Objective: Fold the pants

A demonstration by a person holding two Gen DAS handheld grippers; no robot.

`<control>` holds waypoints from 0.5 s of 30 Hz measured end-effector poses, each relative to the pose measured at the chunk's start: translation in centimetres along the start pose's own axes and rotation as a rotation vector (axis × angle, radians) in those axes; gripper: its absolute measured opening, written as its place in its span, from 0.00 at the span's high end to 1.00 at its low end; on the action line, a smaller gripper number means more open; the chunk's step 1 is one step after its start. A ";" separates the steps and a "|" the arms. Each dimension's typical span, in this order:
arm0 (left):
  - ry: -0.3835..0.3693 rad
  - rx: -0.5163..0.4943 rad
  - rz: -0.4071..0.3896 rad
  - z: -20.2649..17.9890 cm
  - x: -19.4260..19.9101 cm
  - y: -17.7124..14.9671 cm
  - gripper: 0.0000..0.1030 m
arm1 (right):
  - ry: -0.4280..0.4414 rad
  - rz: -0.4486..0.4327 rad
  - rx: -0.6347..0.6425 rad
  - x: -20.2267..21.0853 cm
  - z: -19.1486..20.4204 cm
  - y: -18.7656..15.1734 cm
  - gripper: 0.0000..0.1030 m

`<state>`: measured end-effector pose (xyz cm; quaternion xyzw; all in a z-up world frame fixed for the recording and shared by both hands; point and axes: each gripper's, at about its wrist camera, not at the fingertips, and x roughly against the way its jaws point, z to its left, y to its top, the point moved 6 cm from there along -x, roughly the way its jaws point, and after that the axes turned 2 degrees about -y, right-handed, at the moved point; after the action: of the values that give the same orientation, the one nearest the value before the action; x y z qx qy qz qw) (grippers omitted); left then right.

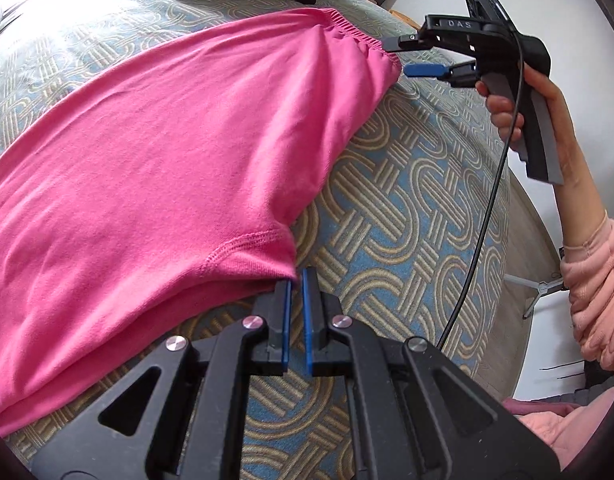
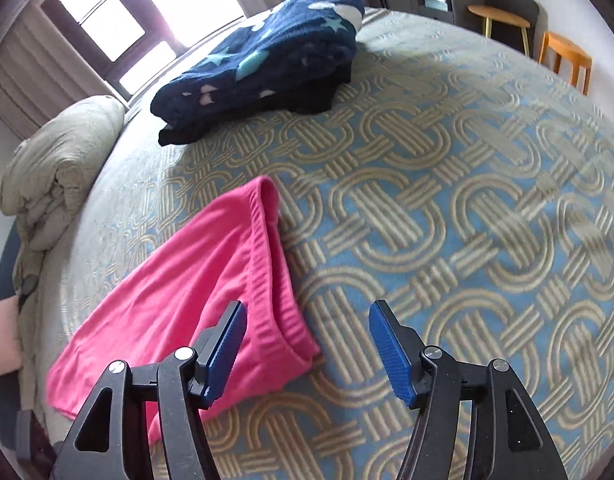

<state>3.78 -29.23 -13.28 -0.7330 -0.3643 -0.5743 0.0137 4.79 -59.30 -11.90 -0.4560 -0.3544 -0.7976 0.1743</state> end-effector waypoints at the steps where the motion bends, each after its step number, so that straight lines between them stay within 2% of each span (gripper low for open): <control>1: -0.005 0.008 0.001 0.0 -0.1 0.0 0.94 | 0.039 0.020 -0.027 -0.3 -0.1 -0.7 0.37; 3: -0.013 0.021 0.002 0.0 0.0 0.0 0.94 | 0.101 0.053 -0.044 -1.3 0.2 -1.5 0.37; 4: -0.014 0.021 0.003 -0.1 0.0 0.0 0.94 | 0.087 0.040 -0.032 -1.7 0.7 -1.3 0.38; 5: -0.012 0.015 0.002 -0.2 0.2 0.0 0.94 | 0.061 0.015 -0.008 -1.8 0.9 -1.0 0.69; 6: -0.007 0.003 -0.002 -0.3 0.3 0.1 0.94 | 0.027 0.006 -0.003 -1.7 1.1 -0.7 0.79; 7: -0.002 -0.015 -0.008 -0.6 0.5 0.2 0.95 | 0.016 0.013 -0.039 -1.5 1.0 -0.6 0.80; 9: -0.011 -0.034 -0.017 -1.0 0.8 0.2 0.98 | 0.013 -0.046 -0.049 0.2 0.8 0.1 0.81; 11: -0.076 -0.038 0.010 -1.8 0.4 -0.2 0.99 | -0.015 -0.057 -0.015 0.8 0.1 0.6 0.80; 13: -0.054 -0.080 0.029 -2.7 -0.2 -0.8 0.99 | -0.061 -0.042 0.058 0.2 -0.5 0.3 0.77; 15: -0.038 -0.111 0.044 -3.4 -0.5 -1.4 0.99 | -0.150 -0.037 0.135 -0.5 -1.0 -0.8 0.49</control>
<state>0.15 -29.94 -13.08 -0.7511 -0.3160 -0.5793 -0.0213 3.98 -59.51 -12.98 -0.4951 -0.4277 -0.7385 0.1627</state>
